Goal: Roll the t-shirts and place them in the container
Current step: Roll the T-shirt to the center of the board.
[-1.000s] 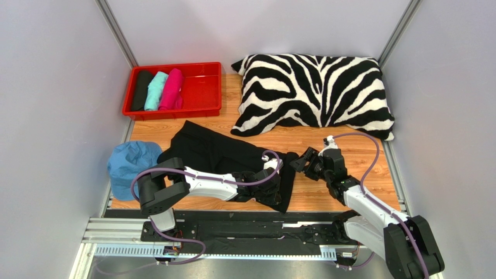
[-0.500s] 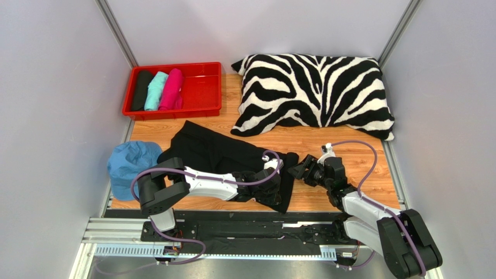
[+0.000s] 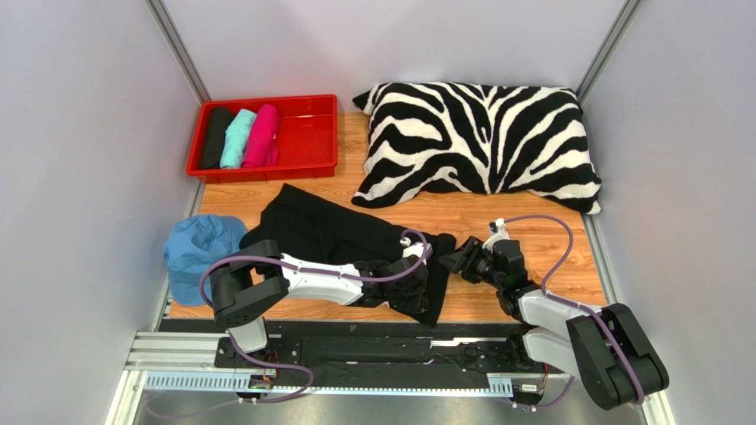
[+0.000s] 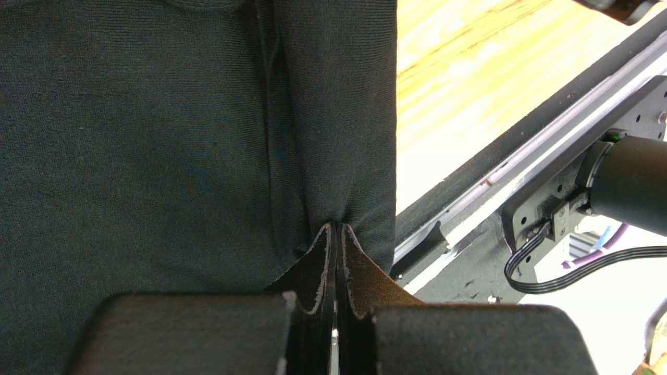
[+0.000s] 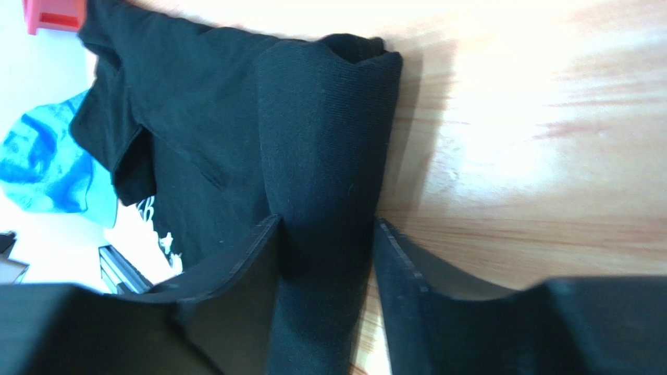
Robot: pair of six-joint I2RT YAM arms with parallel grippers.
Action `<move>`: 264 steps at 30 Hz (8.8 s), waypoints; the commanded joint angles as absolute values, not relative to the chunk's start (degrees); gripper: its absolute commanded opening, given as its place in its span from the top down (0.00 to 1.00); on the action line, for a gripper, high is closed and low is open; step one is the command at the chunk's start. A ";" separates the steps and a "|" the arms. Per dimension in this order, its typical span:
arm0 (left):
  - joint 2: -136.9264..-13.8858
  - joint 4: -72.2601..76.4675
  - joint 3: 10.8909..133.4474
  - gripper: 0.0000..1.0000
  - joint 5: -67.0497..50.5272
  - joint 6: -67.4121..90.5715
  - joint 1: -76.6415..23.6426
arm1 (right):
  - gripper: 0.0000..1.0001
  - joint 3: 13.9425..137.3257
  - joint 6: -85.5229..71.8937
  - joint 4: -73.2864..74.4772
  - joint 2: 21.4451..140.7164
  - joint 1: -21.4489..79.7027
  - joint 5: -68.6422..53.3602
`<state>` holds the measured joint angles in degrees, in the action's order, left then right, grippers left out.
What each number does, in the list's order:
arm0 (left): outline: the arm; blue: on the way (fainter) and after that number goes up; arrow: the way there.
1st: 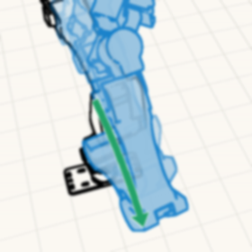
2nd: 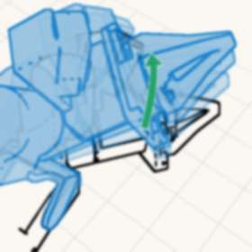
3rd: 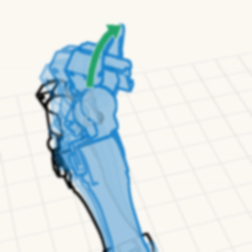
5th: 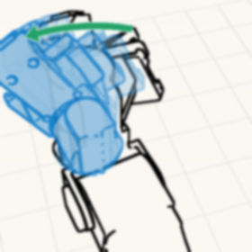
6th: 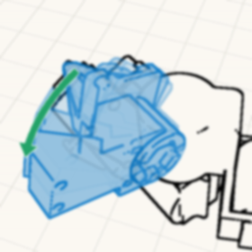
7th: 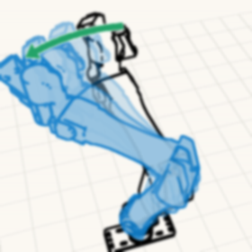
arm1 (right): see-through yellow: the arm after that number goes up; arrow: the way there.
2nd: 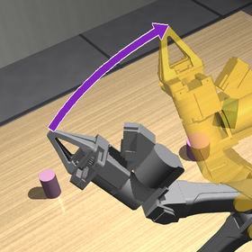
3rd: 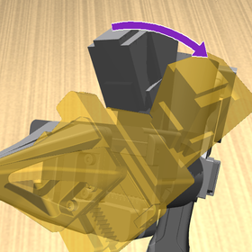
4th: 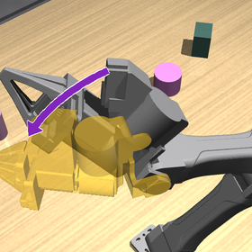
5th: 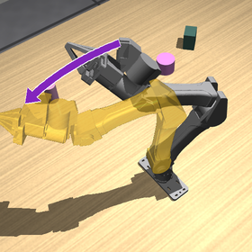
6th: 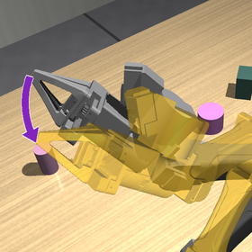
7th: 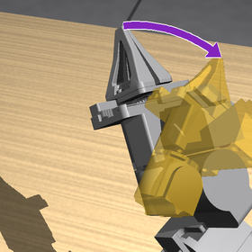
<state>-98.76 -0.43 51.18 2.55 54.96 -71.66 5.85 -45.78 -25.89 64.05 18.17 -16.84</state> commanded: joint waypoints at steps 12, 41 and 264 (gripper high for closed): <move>-97.56 -2.99 52.73 1.00 0.35 51.86 -72.60 | 0.70 14.93 -45.53 -3.71 59.68 19.77 -7.83; -92.90 -7.81 55.90 0.91 4.04 46.85 -74.61 | 0.85 40.61 -51.41 29.36 77.52 31.55 11.95; -103.44 -3.52 62.58 0.48 12.75 43.42 -72.51 | 0.47 31.02 -45.09 17.40 72.95 36.39 4.04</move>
